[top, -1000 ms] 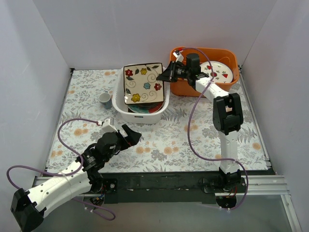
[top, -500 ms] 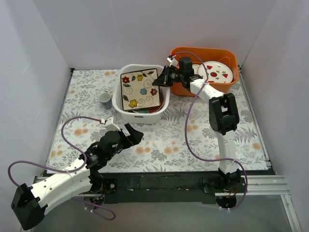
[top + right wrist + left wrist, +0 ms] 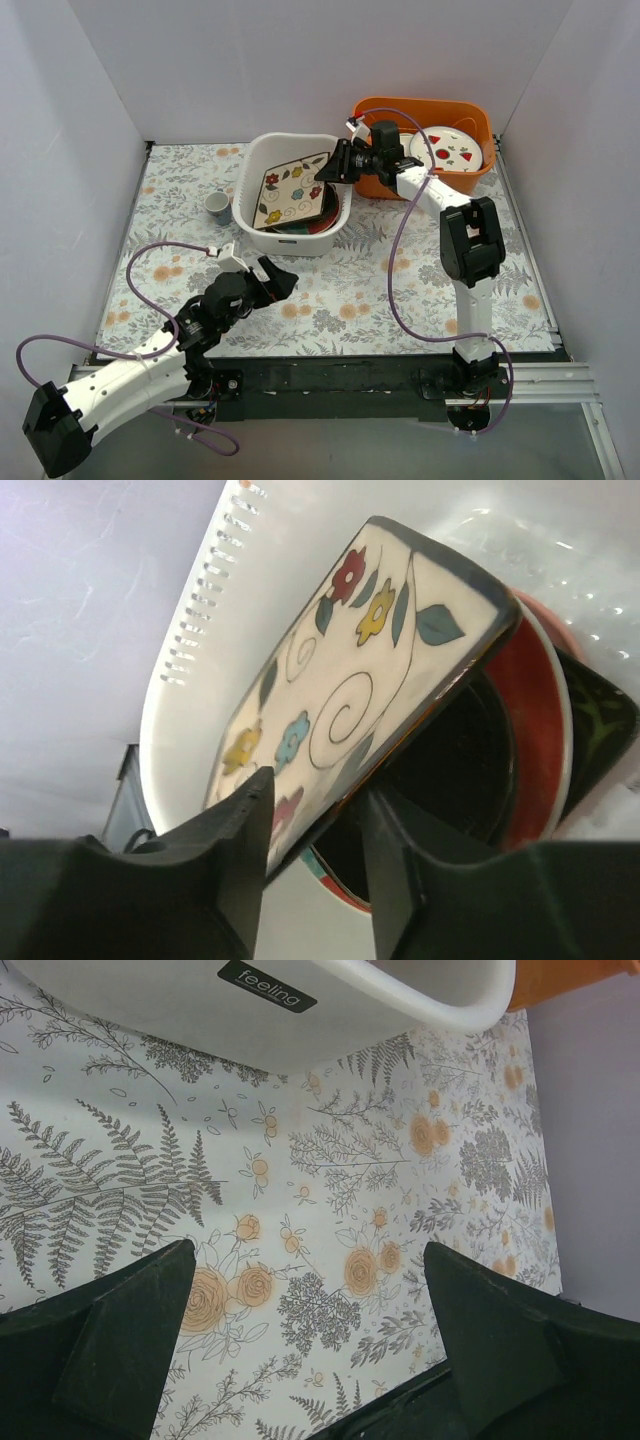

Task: Place the plates into the plastic bin on the countertop
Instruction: Place the plate in the plastic bin, then reset both arms

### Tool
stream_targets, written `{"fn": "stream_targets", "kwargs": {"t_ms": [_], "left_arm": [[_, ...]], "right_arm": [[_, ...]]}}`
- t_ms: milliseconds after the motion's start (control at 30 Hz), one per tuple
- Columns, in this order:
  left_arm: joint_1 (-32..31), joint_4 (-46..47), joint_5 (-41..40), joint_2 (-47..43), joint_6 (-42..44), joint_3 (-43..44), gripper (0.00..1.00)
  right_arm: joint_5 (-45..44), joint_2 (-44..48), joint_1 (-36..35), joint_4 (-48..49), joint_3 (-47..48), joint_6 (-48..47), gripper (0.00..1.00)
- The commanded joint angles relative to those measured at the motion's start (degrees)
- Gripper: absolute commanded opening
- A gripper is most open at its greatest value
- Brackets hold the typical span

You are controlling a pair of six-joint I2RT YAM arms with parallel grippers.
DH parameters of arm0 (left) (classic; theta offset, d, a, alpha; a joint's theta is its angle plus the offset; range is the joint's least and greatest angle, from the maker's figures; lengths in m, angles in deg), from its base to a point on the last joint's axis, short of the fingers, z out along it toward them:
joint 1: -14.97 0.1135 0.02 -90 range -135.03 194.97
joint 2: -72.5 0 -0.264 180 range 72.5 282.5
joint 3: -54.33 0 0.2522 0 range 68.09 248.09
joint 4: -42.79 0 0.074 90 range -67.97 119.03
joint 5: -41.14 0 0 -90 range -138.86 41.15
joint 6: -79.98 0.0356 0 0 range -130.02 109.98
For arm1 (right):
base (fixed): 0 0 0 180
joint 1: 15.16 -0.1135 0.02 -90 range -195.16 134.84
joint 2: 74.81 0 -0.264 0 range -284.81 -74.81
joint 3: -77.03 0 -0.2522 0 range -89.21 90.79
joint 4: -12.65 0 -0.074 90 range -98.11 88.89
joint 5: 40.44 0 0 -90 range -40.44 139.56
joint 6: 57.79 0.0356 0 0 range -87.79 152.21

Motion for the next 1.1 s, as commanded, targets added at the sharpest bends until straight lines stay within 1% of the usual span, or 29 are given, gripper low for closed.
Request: {"fn": "stream_targets", "kwargs": {"t_ms": [0, 33, 133, 233, 433, 567, 633, 667, 800, 833, 900, 967, 1067], "left_arm": [[-0.3, -1.3, -0.7, -2.6, -0.2, 0.2, 0.98], [-0.3, -1.7, -1.1, -2.7, -0.2, 0.4, 0.98], [-0.3, -4.7, -2.2, -3.3, -0.8, 2.1, 0.98], [-0.3, -7.2, -2.9, -4.2, -1.7, 3.2, 0.98], [-0.3, -11.1, -3.5, -5.1, -2.0, 4.4, 0.98], [-0.3, -11.5, -3.6, -4.0, -2.1, 4.9, 0.98], [-0.2, -10.9, -3.7, -2.6, -2.1, 4.8, 0.98], [-0.2, -10.4, -3.8, -2.0, -1.9, 4.7, 0.98], [-0.3, -4.3, -2.3, 1.8, -0.2, 5.1, 0.98], [-0.3, -3.3, -1.8, 4.0, 0.4, 5.4, 0.98], [-0.3, -0.1, -0.7, 6.5, 1.6, 6.2, 0.98], [-0.3, 3.1, 0.8, 10.8, 3.8, 7.5, 0.98], [-0.3, 4.6, 0.6, 16.3, 4.1, 9.8, 0.98]], "right_arm": [[-3.5, 4.3, 1.0, -1.2, -2.2, -4.4, 0.53], [-4.0, 4.7, 0.9, -1.2, -3.4, -4.6, 0.60], [-5.3, 6.3, 0.9, -0.5, -5.9, -4.8, 0.67], [-5.1, 7.1, 0.8, 0.3, -7.3, -4.6, 0.69], [-6.3, 11.1, 0.7, 2.3, -13.3, -5.3, 0.70], [-8.3, 17.0, 0.8, 3.4, -17.5, -6.9, 0.72], [-9.4, 19.7, 0.9, 4.2, -21.2, -7.3, 0.73], [-10.1, 22.6, 0.8, 4.7, -22.6, -7.9, 0.74], [-11.9, 29.5, 0.8, 6.5, -29.3, -9.2, 0.81], [-12.3, 30.8, 0.7, 6.6, -31.4, -9.5, 0.88], [-13.1, 34.2, 0.7, 6.3, -33.4, -10.6, 0.89], [-14.7, 37.5, 0.8, 5.7, -37.0, -11.2, 0.90], [-17.7, 42.3, 0.8, 4.0, -41.8, -12.4, 0.93]]}}
